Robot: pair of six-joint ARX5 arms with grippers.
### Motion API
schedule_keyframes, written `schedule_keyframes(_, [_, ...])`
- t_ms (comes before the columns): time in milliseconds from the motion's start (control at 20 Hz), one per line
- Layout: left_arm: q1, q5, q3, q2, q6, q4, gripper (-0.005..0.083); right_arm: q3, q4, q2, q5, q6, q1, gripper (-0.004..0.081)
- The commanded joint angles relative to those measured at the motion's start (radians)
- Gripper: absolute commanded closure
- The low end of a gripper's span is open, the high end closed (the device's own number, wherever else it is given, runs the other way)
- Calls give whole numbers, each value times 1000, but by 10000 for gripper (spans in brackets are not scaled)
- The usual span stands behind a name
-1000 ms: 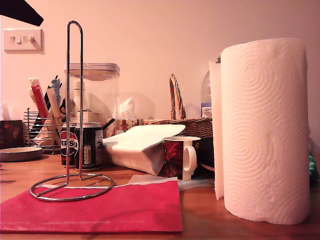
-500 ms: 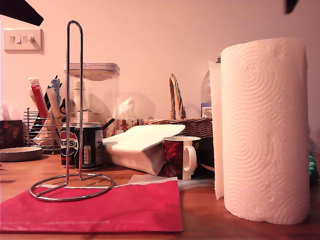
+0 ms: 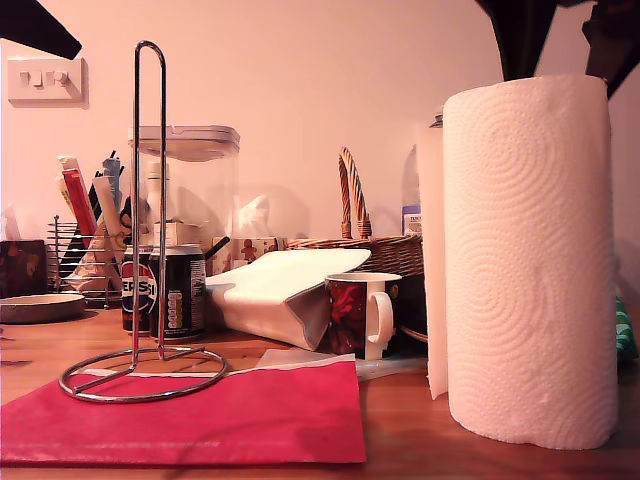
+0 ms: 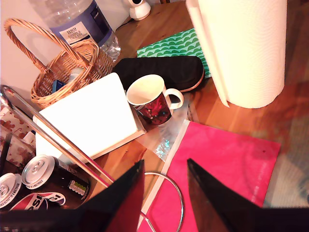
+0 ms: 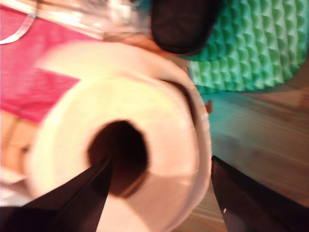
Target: Insert the paper towel roll into the metallic stand.
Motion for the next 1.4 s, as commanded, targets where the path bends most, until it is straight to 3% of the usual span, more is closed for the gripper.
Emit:
schedule_keyframes(0, [-3,4,-5,-2,-3,4,528,4,1,5,16,11,4,183])
schedule_keyframes(350, [-3,4,-5,-2,-3,-19,528,4,-2,35,16,11,4,213])
schedule_keyframes(500, [-3,3,-5,-2,-3,-21,528,4,-2,42,52,11,4,387])
schedule_keyframes(750, [-3,-4,-5,-2,-2,0,528,4,-1,43,55,10,8,766])
schedule_keyframes(1100, [-2,-7,-5,56,-9,79,499,4,-1,42,55,-1,8,783])
schedule_keyframes(1200, [5,-22,-5,102,-141,85,500,4,-1,42,55,-1,8,783])
schedule_keyframes(1250, [13,-39,-5,124,-141,98,503,4,-1,42,55,-2,8,783])
schedule_keyframes(1350, [31,-18,-5,154,-363,145,506,4,-1,42,55,-2,8,783])
